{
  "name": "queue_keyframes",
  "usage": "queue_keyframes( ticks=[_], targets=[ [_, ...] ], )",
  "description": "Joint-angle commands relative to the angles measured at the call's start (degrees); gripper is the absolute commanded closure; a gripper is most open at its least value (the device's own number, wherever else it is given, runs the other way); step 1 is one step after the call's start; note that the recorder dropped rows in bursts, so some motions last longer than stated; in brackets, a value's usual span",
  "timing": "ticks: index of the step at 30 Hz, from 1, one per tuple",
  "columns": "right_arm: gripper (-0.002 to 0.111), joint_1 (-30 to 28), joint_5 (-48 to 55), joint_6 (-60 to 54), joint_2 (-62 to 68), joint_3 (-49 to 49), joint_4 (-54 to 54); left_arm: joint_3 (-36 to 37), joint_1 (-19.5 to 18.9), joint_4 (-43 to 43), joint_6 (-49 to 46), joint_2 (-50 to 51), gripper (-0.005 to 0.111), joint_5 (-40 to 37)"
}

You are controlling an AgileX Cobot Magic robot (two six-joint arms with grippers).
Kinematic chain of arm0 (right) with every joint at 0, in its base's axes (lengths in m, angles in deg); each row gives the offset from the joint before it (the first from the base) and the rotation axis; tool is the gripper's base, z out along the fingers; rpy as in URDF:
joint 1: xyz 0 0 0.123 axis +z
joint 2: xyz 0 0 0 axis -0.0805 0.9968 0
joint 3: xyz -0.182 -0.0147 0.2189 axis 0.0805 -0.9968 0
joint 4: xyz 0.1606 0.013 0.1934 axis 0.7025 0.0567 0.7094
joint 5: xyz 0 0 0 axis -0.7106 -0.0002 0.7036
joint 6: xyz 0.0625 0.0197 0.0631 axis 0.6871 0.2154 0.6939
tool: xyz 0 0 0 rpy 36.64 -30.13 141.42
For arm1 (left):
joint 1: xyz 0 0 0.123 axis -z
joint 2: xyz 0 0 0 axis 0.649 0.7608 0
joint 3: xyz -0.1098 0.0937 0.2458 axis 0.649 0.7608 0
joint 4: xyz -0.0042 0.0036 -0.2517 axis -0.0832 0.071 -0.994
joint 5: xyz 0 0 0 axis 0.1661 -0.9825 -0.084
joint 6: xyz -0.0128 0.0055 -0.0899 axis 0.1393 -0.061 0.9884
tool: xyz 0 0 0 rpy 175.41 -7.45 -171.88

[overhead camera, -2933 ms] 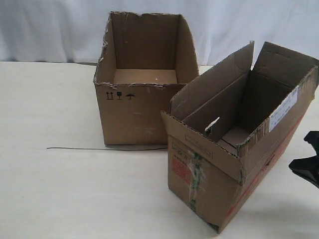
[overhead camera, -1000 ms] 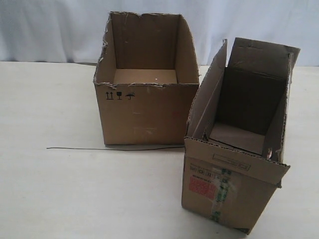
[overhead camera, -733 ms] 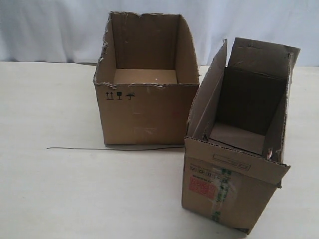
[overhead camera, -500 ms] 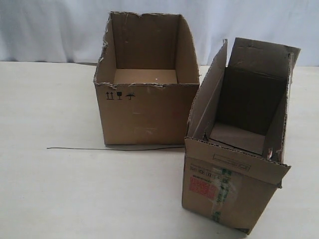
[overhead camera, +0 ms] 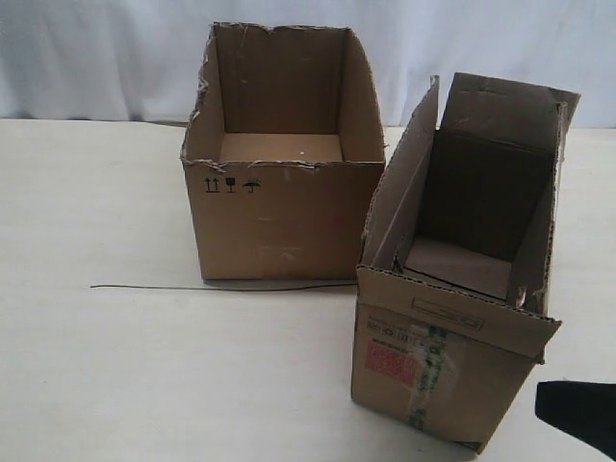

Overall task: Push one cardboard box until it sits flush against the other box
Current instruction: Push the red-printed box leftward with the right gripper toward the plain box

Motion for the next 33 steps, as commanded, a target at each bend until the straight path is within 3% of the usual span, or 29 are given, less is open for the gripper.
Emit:
queue_keyframes(
  ticks=[1,22,30,33],
  targets=[
    [0.103,0.18,-1.98,-5.38,4.52,-0.25,4.71,0.15,-0.01,0.02,0.32,-0.2,0.107,0.54],
    [0.103,0.18,-20.12,-11.79,19.66,-0.25,4.87,0.15,-0.01,0.02,0.32,-0.2,0.107,0.54],
    [0.103,1.22,-16.31,-13.37,20.72,0.01,9.36,0.15,-0.01,-0.1,0.32,-0.2,0.107,0.54],
    [0.103,3.21,-20.6,-13.37,20.72,0.01,9.61,0.15,-0.01,-0.1,0.32,-0.2,0.107,0.54]
  ],
)
